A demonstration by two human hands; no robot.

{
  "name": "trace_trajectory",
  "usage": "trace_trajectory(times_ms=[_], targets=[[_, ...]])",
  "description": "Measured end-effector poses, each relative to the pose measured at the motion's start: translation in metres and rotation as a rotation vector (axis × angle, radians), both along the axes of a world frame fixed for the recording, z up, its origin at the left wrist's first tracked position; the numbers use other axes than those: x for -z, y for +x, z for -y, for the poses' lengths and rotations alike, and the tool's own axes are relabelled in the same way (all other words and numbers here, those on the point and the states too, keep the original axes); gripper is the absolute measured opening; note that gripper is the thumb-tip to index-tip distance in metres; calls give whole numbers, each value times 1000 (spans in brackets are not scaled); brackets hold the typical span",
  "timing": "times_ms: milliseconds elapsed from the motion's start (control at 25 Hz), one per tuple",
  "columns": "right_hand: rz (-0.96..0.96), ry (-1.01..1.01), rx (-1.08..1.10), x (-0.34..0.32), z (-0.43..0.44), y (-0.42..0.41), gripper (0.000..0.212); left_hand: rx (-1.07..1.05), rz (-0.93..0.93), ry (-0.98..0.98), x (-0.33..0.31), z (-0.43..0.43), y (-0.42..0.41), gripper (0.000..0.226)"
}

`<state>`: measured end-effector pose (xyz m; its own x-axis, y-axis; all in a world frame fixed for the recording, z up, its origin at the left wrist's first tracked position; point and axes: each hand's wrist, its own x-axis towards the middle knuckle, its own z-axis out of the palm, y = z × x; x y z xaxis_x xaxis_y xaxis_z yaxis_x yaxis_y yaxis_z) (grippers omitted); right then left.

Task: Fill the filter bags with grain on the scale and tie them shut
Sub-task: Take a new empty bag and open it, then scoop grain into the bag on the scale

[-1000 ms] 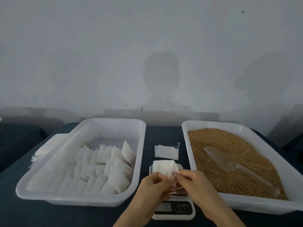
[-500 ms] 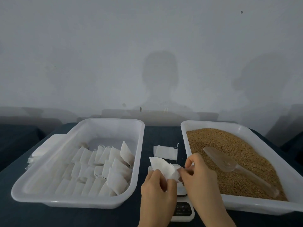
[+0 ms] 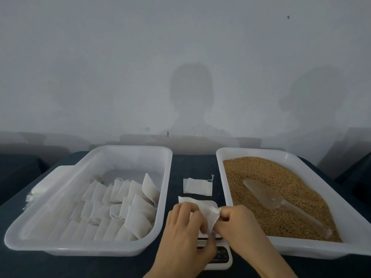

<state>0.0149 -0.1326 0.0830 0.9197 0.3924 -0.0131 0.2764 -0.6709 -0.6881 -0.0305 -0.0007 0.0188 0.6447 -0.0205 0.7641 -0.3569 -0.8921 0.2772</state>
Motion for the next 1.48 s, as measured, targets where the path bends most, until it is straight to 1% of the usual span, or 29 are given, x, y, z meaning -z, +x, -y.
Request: trace_trajectory(times_ms=[80,120,160,200,280,320,400,440,520,560,600,680,720,840,880,960,1080,1120,1160,1240,1280,1360,1480], targets=[[-22,-120,-35,-7,3,3,30,29,-30,107,-1,-7,4,67],[-33,-137,-73,-11,4,4,30,29,-89,182,-3,-9,9,84],[-47,-128,-110,-15,4,5,31,31,-173,219,-7,-10,14,93],[-70,-107,-143,-19,5,6,34,46,-288,188,-12,-9,19,92],[-106,-45,-206,-26,5,7,40,90,-520,23,-12,-7,28,76],[-103,-32,-245,-29,7,10,35,105,-605,-82,-7,-7,32,69],[-35,-48,-260,-28,18,25,17,146,-674,-327,1,-4,37,59],[44,-54,-202,-25,28,39,15,152,-680,-423,2,-2,39,57],[216,-105,50,-15,60,73,23,154,-684,-524,3,1,43,57],[261,-207,163,-9,79,89,26,158,-667,-542,4,1,45,58],[260,-361,224,0,97,103,29,169,-636,-545,5,0,48,58],[186,-629,237,20,124,121,26,177,-598,-549,5,-3,53,57],[177,-701,229,29,131,127,25,163,-598,-559,4,-5,55,57],[275,-731,240,44,138,140,20,153,-638,-647,-6,-9,60,62],[304,-739,249,46,136,142,19,164,-654,-646,-10,-10,62,62],[326,-707,257,47,134,144,17,177,-691,-567,-18,-14,66,62],[371,-593,254,36,142,146,10,168,-735,-437,-24,-22,73,67],[400,-633,238,31,146,145,9,149,-743,-417,-24,-23,75,68],[454,-730,225,28,150,146,12,138,-751,-427,-21,-24,76,67],[594,-986,216,23,154,147,21,166,-759,-534,-12,-21,74,59],[633,-1058,206,21,152,147,25,181,-764,-588,-6,-19,72,56],[634,-1097,166,22,144,147,25,185,-785,-659,4,-16,71,57],[600,-1069,128,32,129,150,22,166,-831,-641,11,-14,72,60]])
